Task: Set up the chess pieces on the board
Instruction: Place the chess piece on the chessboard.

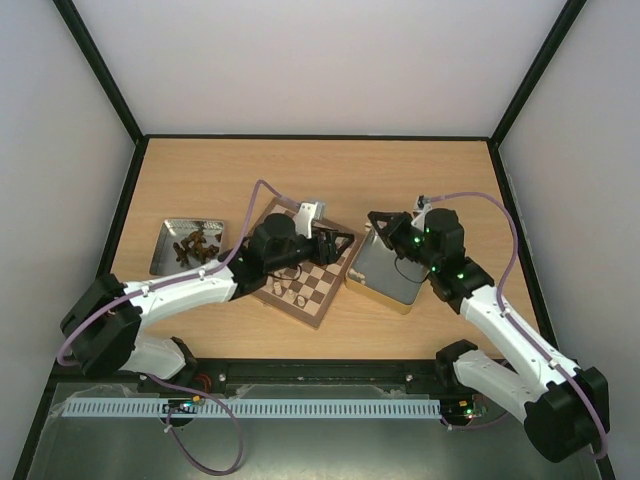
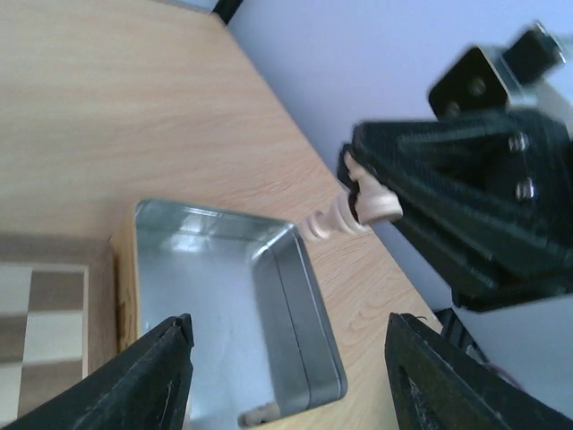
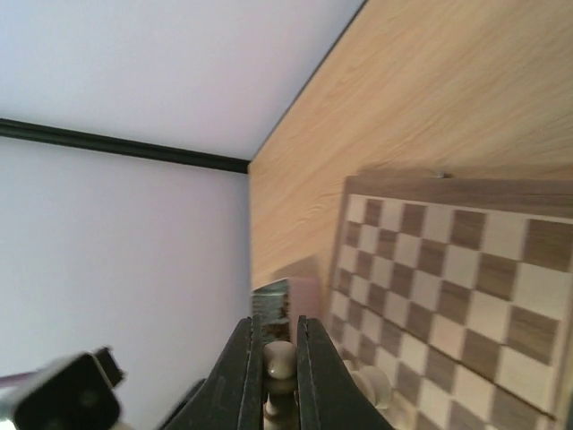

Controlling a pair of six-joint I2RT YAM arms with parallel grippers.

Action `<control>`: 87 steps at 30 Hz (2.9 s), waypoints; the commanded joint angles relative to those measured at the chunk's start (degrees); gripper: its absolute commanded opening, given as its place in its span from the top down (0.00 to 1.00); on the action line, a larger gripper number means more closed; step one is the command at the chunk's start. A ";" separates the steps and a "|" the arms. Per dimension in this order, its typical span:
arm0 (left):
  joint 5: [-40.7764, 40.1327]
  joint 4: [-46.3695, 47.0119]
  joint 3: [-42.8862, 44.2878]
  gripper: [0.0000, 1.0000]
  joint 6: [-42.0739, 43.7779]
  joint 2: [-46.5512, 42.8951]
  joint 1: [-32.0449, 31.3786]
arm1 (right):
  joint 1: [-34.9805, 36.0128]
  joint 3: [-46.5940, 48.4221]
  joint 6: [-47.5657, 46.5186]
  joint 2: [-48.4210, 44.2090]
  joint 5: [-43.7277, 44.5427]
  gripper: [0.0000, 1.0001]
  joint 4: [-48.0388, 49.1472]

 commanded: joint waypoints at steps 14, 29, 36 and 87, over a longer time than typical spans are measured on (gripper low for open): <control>9.48 31.05 -1.97 0.43 34.31 1.64 -2.32 | -0.14 9.34 16.74 -0.84 -12.70 0.98 2.81; 5.97 34.05 -0.49 0.45 34.53 5.23 -1.98 | -0.16 8.88 18.23 -2.85 -12.43 0.98 3.31; 4.09 35.02 0.22 0.56 38.65 6.24 -1.93 | -0.20 8.75 18.40 -2.94 -12.56 0.98 3.49; 8.67 -26.20 -1.11 0.91 10.53 -15.91 23.48 | 22.85 0.59 -52.16 38.87 18.10 0.94 29.29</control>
